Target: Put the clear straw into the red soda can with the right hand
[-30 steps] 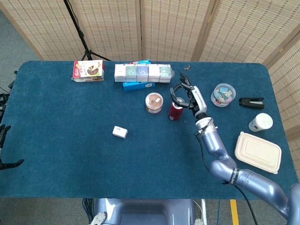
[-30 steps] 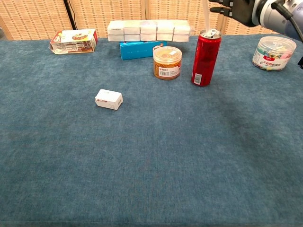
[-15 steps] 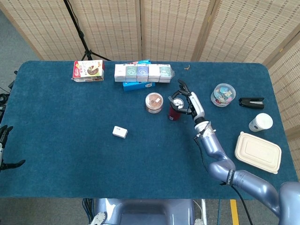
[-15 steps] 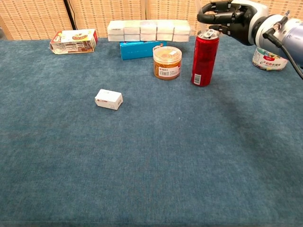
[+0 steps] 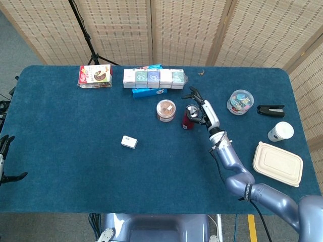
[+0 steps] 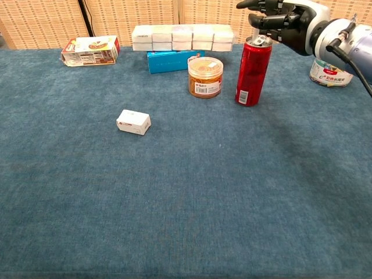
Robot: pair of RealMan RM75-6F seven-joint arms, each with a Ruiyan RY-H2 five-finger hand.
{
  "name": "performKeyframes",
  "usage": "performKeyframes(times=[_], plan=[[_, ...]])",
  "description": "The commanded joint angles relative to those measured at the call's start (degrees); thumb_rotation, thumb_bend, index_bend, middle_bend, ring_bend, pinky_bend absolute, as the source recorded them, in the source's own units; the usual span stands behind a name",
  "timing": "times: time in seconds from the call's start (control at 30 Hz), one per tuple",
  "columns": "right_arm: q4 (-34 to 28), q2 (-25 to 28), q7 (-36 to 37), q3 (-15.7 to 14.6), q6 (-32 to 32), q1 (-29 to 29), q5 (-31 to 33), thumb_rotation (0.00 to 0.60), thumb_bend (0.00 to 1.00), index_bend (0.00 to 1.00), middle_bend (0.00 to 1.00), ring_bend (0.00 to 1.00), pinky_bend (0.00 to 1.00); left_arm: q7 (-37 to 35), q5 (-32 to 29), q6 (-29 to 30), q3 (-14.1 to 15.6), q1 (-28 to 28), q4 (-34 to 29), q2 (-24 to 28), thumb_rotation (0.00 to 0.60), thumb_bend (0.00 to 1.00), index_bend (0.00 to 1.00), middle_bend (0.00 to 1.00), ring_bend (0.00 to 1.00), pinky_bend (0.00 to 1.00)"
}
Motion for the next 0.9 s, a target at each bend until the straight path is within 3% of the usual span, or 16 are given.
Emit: performKeyframes(times=[0.03,0.33,0.47,0.53,0.57,0.63,0.73,0.9], plan=[[0.0,0.3,0.0,0.0,0.1,0.0,0.1,0.600,0.60,0.24,0.00,0.00,0.00,-0.1,0.1,0.1,0.0,0.0,0.0,0.1,0.600,0.01,0.00,0.00,0.00,0.00],[-4.2,2.7,-1.5,0.7,3.5,-1.2,-0.1,0.600,0.60,0.22,0.00,0.00,0.00,-0.4,0.6,0.3,0.2,0.2,-0.1,0.3,0.600,0.02,0.00,0.00,0.00,0.00],[-11.0,8.1,-9.4,-1.1,8.0,-3.6,-3.7,0.600,0.58,0.17,0.00,0.00,0.00,-1.0,1.1,1.4,0.1,0.7,-0.2,0.6,0.600,0.02,0.00,0.00,0.00,0.00],[-14.4,11.7,-16.6,-3.2,9.5,-5.2,-5.3,0.600,0.40,0.11,0.00,0.00,0.00,-1.4,1.6,2.2,0.2,1.1,-0.2,0.8,0.600,0.01,0.00,0.00,0.00,0.00],[-17.4,14.5,-22.7,-4.8,11.2,-6.9,-6.4,0.600,0.23,0.06,0.00,0.00,0.00,-1.9,2.0,2.6,0.3,1.4,-0.2,1.0,0.600,0.01,0.00,0.00,0.00,0.00],[-20.6,17.3,-30.9,-6.5,13.8,-9.2,-6.7,0.600,0.04,0.01,0.00,0.00,0.00,-2.6,2.7,3.1,0.5,1.7,0.0,1.2,0.600,0.01,0.00,0.00,0.00,0.00],[-24.6,21.0,-41.2,-10.0,19.4,-14.0,-7.9,0.600,0.00,0.00,0.00,0.00,0.00,-3.6,4.3,4.1,1.0,2.3,0.3,1.7,0.600,0.01,0.00,0.00,0.00,0.00],[-26.6,24.2,-48.6,-13.6,24.9,-19.2,-9.2,0.600,0.00,0.00,0.00,0.00,0.00,-5.2,6.1,5.4,1.6,3.1,0.6,2.1,0.600,0.02,0.00,0.00,0.00,0.00]])
